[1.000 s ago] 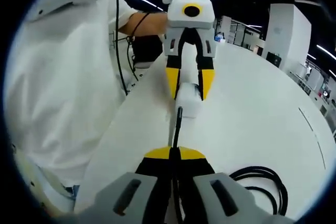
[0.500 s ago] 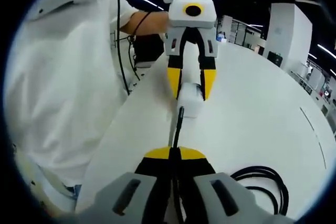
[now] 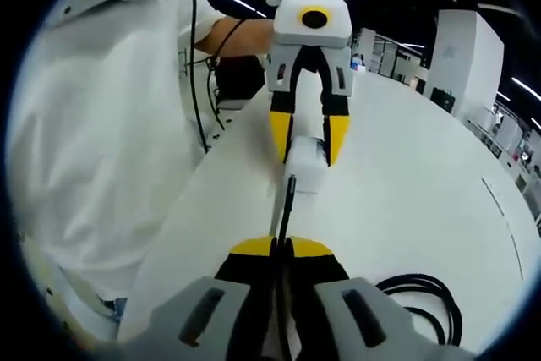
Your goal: Plug the desk Type‑C cable into the charger adapter.
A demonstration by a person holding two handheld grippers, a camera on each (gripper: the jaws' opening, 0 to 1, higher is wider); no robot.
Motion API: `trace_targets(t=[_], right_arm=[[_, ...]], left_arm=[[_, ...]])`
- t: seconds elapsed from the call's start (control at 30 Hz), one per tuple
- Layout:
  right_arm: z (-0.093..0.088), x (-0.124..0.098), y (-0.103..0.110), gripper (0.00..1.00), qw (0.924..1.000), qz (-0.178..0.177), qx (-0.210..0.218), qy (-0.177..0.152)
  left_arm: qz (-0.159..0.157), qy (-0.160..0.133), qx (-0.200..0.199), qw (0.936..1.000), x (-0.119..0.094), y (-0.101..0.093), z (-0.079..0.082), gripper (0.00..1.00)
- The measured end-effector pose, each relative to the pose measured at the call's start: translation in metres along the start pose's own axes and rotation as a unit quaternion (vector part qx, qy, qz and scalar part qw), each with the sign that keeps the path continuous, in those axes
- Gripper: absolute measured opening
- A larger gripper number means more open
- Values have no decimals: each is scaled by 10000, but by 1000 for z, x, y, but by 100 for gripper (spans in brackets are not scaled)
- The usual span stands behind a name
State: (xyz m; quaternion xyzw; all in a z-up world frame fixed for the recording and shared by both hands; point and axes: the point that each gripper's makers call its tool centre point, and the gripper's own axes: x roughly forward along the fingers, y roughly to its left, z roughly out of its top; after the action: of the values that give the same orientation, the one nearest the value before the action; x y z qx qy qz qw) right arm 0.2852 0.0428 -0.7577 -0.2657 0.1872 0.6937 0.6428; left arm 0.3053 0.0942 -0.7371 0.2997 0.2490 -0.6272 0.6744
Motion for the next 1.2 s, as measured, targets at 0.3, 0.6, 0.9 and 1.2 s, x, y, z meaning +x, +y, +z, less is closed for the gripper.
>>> trace_targets(t=[0.3, 0.6, 0.9, 1.2], right_arm=[[4, 1, 1, 9, 10000, 34, -8, -31], [8, -1, -1, 10, 9999, -26, -39, -102], [10, -1, -2, 10, 9999, -36, -56, -127], [10, 0, -3, 10, 9998, -40, -64, -161]], left_arm=[[-12, 82, 66, 9999, 0, 0, -3, 25], [17, 36, 12, 10000, 0, 2, -3, 29], [-74, 41, 18, 10000, 8, -1, -2, 29], [-151, 43, 9, 9999, 13, -1, -1, 29]])
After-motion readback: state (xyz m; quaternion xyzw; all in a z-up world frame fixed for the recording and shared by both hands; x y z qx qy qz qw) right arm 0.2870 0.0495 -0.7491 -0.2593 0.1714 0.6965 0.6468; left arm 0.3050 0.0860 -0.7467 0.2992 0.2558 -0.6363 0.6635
